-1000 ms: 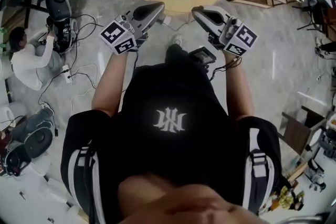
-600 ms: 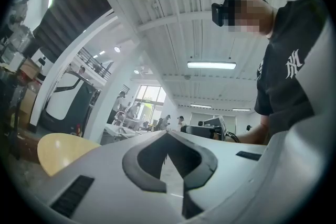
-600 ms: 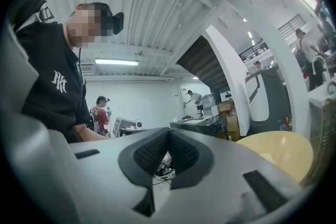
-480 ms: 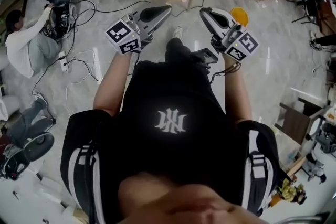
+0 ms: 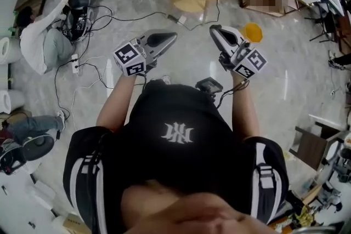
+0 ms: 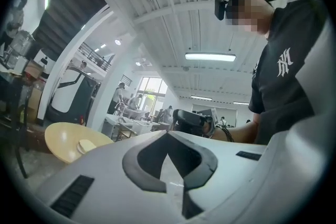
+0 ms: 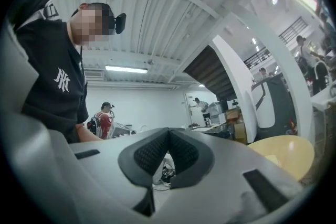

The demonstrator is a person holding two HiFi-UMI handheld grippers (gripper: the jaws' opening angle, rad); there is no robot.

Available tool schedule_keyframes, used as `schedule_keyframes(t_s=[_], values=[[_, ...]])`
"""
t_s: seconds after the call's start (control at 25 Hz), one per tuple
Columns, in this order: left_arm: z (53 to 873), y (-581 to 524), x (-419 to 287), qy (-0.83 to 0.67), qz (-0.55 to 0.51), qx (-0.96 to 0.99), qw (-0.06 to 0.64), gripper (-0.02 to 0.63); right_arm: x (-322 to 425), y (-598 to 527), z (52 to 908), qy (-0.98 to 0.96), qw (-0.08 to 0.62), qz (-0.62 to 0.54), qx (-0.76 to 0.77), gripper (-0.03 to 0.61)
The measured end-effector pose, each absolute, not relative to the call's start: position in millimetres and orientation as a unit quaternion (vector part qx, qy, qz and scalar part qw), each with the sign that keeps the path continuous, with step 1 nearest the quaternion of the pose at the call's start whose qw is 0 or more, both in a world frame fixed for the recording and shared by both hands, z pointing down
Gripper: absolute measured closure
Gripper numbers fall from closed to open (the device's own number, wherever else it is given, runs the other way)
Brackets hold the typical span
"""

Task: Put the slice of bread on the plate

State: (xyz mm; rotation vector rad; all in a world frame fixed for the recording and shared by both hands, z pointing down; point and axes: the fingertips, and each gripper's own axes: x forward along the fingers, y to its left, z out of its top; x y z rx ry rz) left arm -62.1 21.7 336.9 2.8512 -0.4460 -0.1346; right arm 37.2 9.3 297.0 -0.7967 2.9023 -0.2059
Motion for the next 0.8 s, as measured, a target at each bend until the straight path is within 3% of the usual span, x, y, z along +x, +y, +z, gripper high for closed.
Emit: schedule_keyframes(t_s=[0.24, 0.44, 0.8], values=[[344, 79, -29, -0.171, -0.027, 0.972, 0.158, 0.604, 56, 89, 306, 0.971, 0.052, -0.095, -0.213, 0.575], [355, 129, -3, -0.172, 0.006, 0.972, 0.158, 0.603, 85, 141, 333, 0.958, 0.096, -0.148, -0.227, 0.575], [362, 176, -8, -0.183, 0.012, 0.967, 0.178, 0.604, 65, 187, 339, 0.968, 0.097, -0.142, -0.182, 0.575]])
